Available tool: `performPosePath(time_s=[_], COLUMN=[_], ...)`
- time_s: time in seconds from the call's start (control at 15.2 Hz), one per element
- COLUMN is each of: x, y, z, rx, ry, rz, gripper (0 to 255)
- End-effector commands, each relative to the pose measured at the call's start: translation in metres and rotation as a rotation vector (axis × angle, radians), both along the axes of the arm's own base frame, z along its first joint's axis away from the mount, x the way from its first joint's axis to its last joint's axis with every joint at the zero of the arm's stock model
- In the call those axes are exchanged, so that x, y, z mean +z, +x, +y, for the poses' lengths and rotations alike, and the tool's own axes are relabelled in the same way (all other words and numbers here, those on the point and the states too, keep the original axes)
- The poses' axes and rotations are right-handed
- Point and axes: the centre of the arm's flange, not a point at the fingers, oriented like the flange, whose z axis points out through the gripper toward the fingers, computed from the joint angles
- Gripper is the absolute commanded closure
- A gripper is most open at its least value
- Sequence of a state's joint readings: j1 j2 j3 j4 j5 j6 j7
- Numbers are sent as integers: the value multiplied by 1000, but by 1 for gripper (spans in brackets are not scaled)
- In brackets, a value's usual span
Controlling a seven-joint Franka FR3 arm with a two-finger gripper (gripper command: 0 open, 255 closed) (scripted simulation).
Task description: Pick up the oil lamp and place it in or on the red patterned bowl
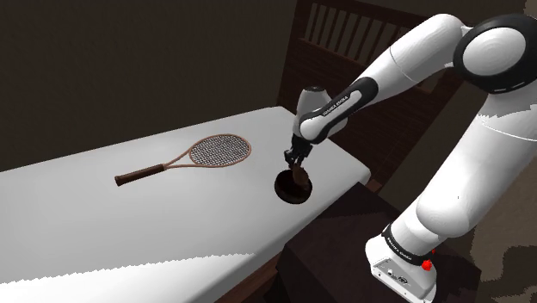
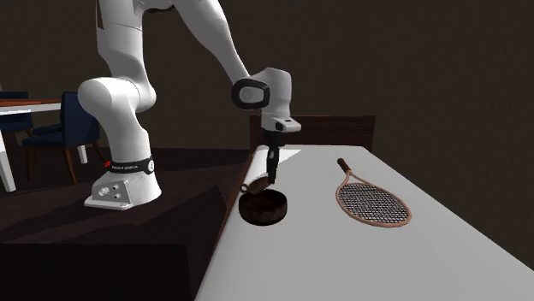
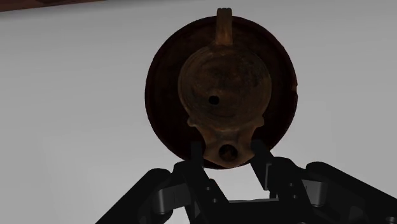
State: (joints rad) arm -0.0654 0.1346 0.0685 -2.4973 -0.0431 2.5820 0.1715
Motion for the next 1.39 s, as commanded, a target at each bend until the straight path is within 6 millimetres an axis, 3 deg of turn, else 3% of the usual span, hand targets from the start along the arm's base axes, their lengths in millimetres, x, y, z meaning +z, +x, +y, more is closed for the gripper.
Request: performPosePath(time_s=[0.0,0.59,1.12,1.19,1.32], x=[-9,-56,-56,-56,-56], y=[-1,-1,-1,-1,-1], z=[0,0,0,0,0], rx=[0,0,0,0,0], ry=[0,0,0,0,0], rz=[-1,-1,-1,-1,-1], gripper=[255,255,255,0,0])
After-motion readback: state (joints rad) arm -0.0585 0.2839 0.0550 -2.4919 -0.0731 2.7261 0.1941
